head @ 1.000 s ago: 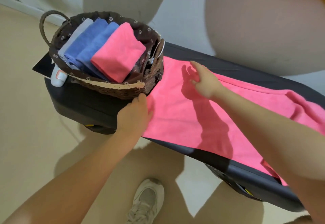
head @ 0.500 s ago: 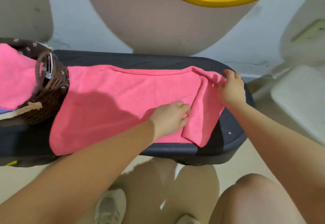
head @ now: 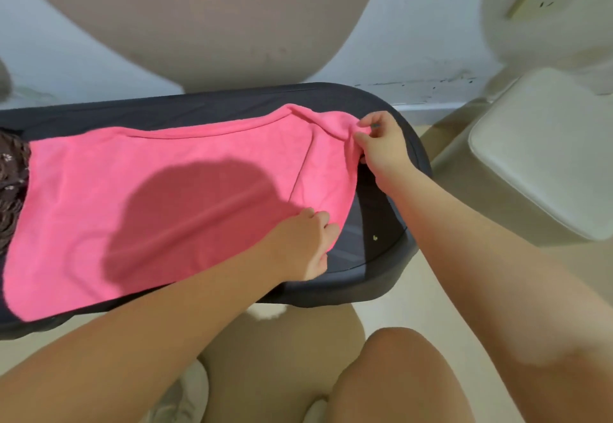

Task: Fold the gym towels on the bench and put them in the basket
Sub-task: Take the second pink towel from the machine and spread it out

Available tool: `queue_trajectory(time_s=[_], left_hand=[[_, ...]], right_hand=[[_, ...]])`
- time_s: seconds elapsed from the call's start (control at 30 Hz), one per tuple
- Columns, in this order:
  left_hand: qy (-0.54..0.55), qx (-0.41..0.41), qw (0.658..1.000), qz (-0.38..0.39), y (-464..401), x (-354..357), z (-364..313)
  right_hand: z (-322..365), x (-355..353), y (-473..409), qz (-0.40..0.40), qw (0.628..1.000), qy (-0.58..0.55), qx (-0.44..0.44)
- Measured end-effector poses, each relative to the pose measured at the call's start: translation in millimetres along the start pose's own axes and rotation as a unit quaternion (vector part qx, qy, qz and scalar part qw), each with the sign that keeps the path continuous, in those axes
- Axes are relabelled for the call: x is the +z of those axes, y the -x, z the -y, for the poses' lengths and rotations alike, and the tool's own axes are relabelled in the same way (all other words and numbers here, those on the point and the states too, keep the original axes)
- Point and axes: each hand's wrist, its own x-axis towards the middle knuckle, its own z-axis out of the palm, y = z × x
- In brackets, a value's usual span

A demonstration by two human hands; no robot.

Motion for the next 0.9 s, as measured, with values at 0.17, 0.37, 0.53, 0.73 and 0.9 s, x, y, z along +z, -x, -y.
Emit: queue_trajectory(time_s=[0.17, 0.37, 0.53, 0.73, 0.9], left_hand=[[0.021, -0.092, 0.994, 0.051, -6, -5, -7], [0.466, -0.150, 0.869, -0.080, -20, -36, -33], [0.562, -0.101, 0.818, -0.069, -52, -27, -71], [0.410, -0.042, 0.906, -0.098, -38, -3, -55], [0.154, -0.075, 0.980, -0.105, -17, 18, -27]], right_hand=[[3, -17, -7, 0.044, 0.992, 0.096, -0.066], [28, -39, -21, 0.062, 0.969, 0.214, -0.109], [49, -59, -35, 0.072, 0.951, 0.280, -0.107], [11, -88, -8, 0.043, 0.938, 0.341, -0.042], [-41, -88, 38, -0.012, 0.961, 0.263, 0.082]])
